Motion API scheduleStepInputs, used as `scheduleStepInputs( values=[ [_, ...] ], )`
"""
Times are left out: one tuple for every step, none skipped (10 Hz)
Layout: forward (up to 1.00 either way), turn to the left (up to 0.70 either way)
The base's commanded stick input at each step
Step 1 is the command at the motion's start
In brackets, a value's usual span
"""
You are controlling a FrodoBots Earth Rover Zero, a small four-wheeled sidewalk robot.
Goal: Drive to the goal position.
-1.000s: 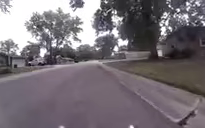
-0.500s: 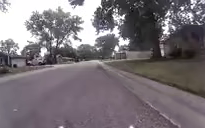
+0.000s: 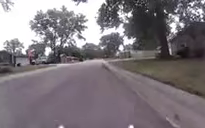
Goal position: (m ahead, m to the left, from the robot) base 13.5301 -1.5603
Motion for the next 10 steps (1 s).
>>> scheduleStepInputs(
  values=[
    [1.00,0.00],
    [1.00,0.00],
    [1.00,0.00],
    [1.00,0.00],
    [1.00,0.01],
    [1.00,0.14],
    [1.00,0.25],
    [1.00,0.30],
    [1.00,0.00],
    [1.00,0.00]
  ],
)
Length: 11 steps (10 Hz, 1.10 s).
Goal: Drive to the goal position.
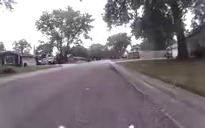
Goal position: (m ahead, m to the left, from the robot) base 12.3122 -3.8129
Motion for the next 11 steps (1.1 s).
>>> scheduleStepInputs(
  values=[
    [1.00,0.00],
    [1.00,0.00],
    [1.00,0.00],
    [1.00,0.00],
    [1.00,-0.40],
    [1.00,-0.40],
    [1.00,-0.29],
    [1.00,-0.04],
    [1.00,0.00],
    [1.00,0.00],
    [1.00,0.00]
  ],
)
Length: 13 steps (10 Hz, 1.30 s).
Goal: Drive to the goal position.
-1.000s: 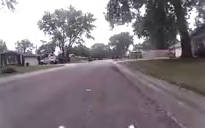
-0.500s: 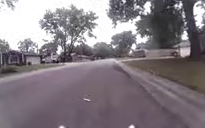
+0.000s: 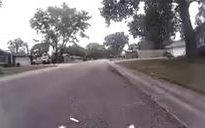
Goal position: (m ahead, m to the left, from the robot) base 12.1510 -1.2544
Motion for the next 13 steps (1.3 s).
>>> scheduleStepInputs(
  values=[
    [1.00,0.00],
    [1.00,-0.01],
    [1.00,-0.18],
    [1.00,-0.40],
    [1.00,-0.32],
    [1.00,-0.14],
    [1.00,-0.01],
    [1.00,0.00],
    [1.00,0.00],
    [1.00,0.00],
    [1.00,0.00],
    [1.00,0.00],
    [1.00,0.00]
  ],
)
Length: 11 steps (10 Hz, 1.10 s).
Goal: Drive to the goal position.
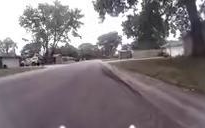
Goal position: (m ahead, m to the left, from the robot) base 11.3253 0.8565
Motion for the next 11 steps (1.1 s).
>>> scheduleStepInputs(
  values=[
    [1.00,0.00],
    [1.00,0.00],
    [1.00,0.00],
    [1.00,0.00],
    [1.00,0.00],
    [1.00,0.00],
    [1.00,0.00],
    [1.00,0.00],
    [1.00,0.00],
    [1.00,0.00],
    [1.00,0.00]
  ],
)
